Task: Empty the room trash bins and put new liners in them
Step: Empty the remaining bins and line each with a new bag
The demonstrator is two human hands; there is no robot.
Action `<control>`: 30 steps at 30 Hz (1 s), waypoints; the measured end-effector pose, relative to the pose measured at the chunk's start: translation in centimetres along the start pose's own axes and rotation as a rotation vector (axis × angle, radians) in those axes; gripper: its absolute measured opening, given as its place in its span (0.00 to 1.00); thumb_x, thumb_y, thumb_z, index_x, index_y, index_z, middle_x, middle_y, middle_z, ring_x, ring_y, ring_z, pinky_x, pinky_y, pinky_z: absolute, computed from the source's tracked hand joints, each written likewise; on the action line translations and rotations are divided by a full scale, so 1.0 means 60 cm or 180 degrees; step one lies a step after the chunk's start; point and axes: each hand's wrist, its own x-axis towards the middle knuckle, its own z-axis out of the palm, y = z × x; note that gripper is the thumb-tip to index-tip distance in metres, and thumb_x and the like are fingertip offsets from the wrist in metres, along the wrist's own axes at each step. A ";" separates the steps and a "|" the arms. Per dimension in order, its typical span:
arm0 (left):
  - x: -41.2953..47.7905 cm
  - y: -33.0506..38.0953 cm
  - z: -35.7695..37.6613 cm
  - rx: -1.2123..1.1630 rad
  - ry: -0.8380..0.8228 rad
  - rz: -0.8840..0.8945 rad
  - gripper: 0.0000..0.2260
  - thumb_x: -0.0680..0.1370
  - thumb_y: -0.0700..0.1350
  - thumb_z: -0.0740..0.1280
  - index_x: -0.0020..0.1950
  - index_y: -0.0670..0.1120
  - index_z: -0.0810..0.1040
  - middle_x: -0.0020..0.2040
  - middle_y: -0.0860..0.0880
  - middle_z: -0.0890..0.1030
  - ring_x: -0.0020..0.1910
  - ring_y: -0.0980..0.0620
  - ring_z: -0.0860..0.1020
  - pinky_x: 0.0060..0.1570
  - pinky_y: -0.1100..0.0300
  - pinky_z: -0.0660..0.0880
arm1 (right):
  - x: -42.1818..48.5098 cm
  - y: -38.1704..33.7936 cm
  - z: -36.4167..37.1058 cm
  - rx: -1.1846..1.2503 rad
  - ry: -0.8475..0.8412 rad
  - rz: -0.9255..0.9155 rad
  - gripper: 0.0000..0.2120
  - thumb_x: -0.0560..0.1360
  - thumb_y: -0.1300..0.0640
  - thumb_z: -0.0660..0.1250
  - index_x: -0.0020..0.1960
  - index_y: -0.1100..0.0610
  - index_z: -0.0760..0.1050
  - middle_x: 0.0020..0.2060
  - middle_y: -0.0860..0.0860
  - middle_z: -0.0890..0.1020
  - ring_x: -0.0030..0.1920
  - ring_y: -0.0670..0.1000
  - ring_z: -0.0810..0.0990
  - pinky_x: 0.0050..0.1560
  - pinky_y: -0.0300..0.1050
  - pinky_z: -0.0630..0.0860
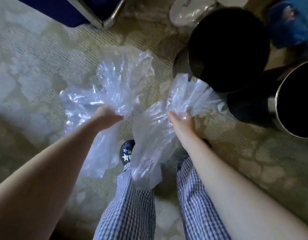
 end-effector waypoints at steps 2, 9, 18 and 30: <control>0.043 -0.008 0.019 0.0170 -0.0062 0.0180 0.20 0.77 0.45 0.67 0.29 0.45 0.62 0.29 0.49 0.64 0.39 0.48 0.68 0.24 0.67 0.61 | 0.048 0.030 0.037 -0.0040 -0.0028 0.0076 0.30 0.74 0.49 0.68 0.72 0.57 0.66 0.62 0.54 0.76 0.58 0.53 0.77 0.50 0.41 0.72; 0.161 -0.060 0.094 0.0617 -0.0426 0.0249 0.20 0.74 0.50 0.71 0.29 0.44 0.65 0.31 0.47 0.67 0.41 0.49 0.70 0.35 0.62 0.66 | 0.143 0.095 0.107 -0.0194 -0.0100 0.0152 0.35 0.72 0.44 0.69 0.74 0.55 0.63 0.68 0.56 0.71 0.64 0.56 0.74 0.62 0.48 0.72; 0.108 -0.077 0.110 0.0266 0.0160 0.0014 0.35 0.74 0.51 0.70 0.73 0.39 0.58 0.72 0.38 0.63 0.70 0.39 0.64 0.67 0.47 0.61 | 0.092 0.110 0.059 -0.0076 0.0003 0.0248 0.18 0.73 0.51 0.68 0.58 0.60 0.74 0.58 0.56 0.79 0.46 0.50 0.77 0.29 0.32 0.68; -0.190 0.093 0.014 -0.2012 0.0245 0.0894 0.14 0.83 0.49 0.54 0.62 0.43 0.73 0.55 0.48 0.74 0.56 0.53 0.71 0.52 0.62 0.64 | -0.160 -0.005 -0.083 -0.0758 -0.1042 -0.0207 0.25 0.74 0.43 0.67 0.67 0.55 0.72 0.60 0.51 0.78 0.60 0.51 0.76 0.63 0.46 0.72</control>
